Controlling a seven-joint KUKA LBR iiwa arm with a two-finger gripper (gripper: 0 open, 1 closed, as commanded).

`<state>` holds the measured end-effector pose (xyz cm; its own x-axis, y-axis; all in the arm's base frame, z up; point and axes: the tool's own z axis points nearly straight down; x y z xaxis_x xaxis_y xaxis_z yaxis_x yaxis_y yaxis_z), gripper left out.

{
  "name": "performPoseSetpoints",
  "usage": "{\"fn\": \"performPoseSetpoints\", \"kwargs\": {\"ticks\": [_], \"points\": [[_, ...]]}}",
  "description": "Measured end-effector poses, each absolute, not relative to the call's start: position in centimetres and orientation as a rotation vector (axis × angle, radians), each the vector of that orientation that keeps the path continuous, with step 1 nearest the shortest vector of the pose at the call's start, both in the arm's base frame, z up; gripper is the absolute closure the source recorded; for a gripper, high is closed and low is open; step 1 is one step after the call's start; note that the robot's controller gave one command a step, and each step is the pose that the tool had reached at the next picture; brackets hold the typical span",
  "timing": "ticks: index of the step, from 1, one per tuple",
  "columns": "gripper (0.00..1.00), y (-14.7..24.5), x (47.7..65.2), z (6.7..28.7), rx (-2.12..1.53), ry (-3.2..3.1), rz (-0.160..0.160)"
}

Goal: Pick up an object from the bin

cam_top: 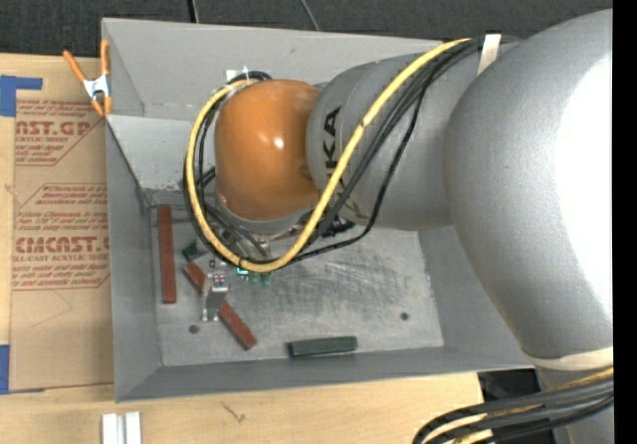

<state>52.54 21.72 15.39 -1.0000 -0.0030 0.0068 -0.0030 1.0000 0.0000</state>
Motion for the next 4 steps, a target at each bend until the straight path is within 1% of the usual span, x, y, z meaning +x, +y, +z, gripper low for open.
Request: {"fn": "performPoseSetpoints", "kwargs": {"ticks": [1, 2, 3, 4], "points": [[0.0, 21.6, 52.8, 15.8, 0.001, -3.142, -0.003], [0.0, 20.0, 50.5, 10.0, -0.176, -3.139, -0.004], [0.0, 18.6, 49.7, 9.6, -0.198, -3.133, 0.0], [0.0, 17.2, 49.5, 10.8, -0.314, -3.125, 0.0]]}}
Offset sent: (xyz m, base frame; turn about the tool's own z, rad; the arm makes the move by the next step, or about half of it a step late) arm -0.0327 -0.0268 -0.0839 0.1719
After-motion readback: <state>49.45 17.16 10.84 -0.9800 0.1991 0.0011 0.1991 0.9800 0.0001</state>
